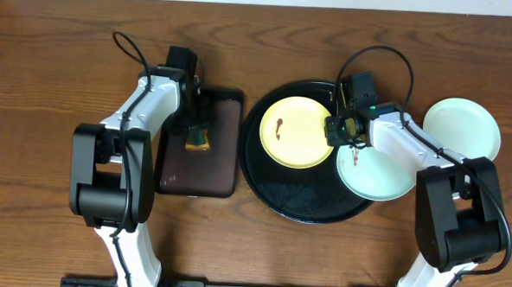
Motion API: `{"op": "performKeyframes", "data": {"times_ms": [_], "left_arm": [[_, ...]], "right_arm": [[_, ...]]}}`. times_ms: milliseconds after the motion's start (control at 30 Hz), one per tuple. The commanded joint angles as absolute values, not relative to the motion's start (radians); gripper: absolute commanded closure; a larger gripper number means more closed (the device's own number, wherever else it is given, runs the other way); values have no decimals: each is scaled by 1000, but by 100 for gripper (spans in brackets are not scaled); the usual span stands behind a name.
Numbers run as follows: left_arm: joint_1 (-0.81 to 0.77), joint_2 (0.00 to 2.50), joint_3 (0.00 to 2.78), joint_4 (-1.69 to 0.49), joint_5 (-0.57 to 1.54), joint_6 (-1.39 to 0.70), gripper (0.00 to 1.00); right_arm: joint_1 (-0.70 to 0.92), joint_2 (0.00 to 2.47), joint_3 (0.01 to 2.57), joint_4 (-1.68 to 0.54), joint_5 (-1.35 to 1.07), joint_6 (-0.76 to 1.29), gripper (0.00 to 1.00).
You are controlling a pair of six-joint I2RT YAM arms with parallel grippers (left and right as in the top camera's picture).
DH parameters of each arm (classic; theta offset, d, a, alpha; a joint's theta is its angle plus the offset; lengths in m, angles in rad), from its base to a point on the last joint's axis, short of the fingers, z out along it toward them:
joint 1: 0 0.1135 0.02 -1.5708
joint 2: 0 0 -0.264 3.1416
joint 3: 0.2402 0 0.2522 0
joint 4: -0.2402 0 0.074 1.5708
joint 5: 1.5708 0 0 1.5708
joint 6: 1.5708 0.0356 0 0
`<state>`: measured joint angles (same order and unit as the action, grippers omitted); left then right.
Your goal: Clean dirty plates on tray and stack at the side
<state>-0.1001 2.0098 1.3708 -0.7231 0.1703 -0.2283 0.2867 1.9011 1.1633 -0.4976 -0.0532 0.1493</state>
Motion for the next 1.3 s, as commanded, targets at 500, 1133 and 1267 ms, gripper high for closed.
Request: {"op": "performKeyframes", "data": {"times_ms": [500, 1133, 1267], "left_arm": [[-97, 2009, 1343, -570, 172, -222, 65], [-93, 2014, 1359, -507, 171, -222, 36], [-93, 2020, 1350, -508, 171, -221, 93]], "right_arm": [[295, 1900, 1155, -498, -49, 160, 86], [301, 1900, 1155, -498, -49, 160, 86], [301, 1900, 1155, -498, -50, 160, 86]]}}
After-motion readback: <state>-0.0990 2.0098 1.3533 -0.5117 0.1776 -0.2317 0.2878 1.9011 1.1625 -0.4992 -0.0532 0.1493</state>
